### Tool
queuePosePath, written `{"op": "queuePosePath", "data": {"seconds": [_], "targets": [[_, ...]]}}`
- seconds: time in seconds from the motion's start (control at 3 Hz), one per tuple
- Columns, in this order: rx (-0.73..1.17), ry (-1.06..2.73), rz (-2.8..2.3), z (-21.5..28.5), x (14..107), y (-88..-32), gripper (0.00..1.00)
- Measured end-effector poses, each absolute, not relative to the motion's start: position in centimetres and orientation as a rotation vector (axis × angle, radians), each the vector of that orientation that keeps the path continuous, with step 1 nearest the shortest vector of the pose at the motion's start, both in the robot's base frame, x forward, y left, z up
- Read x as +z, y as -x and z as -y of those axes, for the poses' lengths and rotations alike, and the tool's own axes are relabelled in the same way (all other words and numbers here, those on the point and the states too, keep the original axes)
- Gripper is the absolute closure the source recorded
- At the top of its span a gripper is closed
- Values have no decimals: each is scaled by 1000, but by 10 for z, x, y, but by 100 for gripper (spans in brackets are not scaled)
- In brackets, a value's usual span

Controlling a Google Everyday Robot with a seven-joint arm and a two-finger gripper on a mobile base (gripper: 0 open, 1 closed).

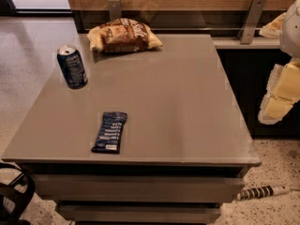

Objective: Move rxbar blueberry near brown chip bag

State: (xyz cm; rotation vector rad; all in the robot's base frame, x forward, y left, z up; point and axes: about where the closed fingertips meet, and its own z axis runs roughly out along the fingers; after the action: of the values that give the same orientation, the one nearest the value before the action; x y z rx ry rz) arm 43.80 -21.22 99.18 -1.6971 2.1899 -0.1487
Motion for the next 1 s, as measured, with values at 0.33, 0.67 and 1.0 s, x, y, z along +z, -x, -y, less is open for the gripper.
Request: {"op": "queuePosePath", "data": {"seconds": [0.33,0.67,1.0], "targets": [[-149,1697,-2190,212,992,-438,0],[-97,1701,-2170,191,990,-444,0],[-1,1664,-2168,148,983,-446,0]]}}
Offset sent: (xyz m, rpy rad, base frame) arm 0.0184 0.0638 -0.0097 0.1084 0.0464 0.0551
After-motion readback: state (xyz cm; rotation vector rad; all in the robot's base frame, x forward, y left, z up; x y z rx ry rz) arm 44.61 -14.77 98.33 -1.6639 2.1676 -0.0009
